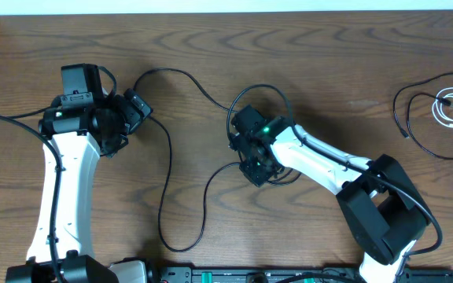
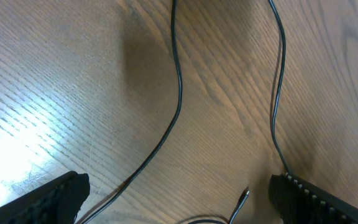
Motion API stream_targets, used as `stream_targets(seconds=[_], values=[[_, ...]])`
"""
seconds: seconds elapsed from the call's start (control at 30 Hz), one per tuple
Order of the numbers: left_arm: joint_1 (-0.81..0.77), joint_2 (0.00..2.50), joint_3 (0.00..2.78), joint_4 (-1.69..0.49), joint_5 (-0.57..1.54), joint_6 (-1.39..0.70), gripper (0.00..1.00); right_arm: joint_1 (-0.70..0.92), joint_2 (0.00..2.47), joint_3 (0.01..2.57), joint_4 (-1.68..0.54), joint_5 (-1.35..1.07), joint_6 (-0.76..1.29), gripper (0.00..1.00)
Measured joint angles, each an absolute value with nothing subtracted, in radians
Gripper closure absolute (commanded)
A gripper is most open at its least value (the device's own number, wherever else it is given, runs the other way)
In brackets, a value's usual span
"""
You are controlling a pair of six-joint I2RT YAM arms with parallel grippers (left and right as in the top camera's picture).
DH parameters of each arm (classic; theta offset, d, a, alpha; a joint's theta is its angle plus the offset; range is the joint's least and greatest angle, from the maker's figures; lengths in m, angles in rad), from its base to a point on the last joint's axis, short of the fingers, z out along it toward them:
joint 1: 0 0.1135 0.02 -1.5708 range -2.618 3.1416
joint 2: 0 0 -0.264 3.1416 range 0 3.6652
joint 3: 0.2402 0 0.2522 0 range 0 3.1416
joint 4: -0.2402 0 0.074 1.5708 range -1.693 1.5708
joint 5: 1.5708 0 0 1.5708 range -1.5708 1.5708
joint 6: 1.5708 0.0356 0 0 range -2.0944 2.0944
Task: Untangle cables
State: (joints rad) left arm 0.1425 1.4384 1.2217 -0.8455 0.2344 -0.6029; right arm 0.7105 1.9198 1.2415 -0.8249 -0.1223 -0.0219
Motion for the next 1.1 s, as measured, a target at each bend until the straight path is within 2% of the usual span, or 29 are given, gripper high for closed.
stream_targets(seconds=[0.07,0.13,0.17,0.2,0.53,0.73,0.93,1.1], values=[[0.142,1.438,1.222,-0.846,0.234,-0.603,0.02,0.711,1.92,1.224,-0.81,-0.116,-0.026,0.69],[0.142,1.438,1.222,-0.846,0.234,-0.603,0.02,0.711,1.919,1.201,-0.786,-0.109,-0.033,0.83],[0.142,1.438,1.222,-0.846,0.234,-0.603,0.02,0.711,1.92,1.191,-0.776,-0.106,-0.035,0.98],[0.142,1.438,1.222,-0.846,0.234,-0.603,0.02,0.711,1.917,1.185,-0.767,-0.103,-0.038,0.99],[0.142,1.438,1.222,-0.846,0.234,-0.603,0.02,0.709,1.901,1.216,-0.815,-0.084,-0.035,0.99],[0.142,1.438,1.222,-0.846,0.235,-0.603,0.02,0.704,1.78,1.306,-0.794,-0.014,-0.054,0.99],[0.142,1.438,1.222,-0.846,0.234,-0.603,0.02,0.7,1.658,1.327,-0.714,0.156,-0.089,0.99],[0.142,1.438,1.222,-0.846,0.235,-0.603,0.02,0.658,1.641,1.328,-0.547,0.346,-0.058,0.99]])
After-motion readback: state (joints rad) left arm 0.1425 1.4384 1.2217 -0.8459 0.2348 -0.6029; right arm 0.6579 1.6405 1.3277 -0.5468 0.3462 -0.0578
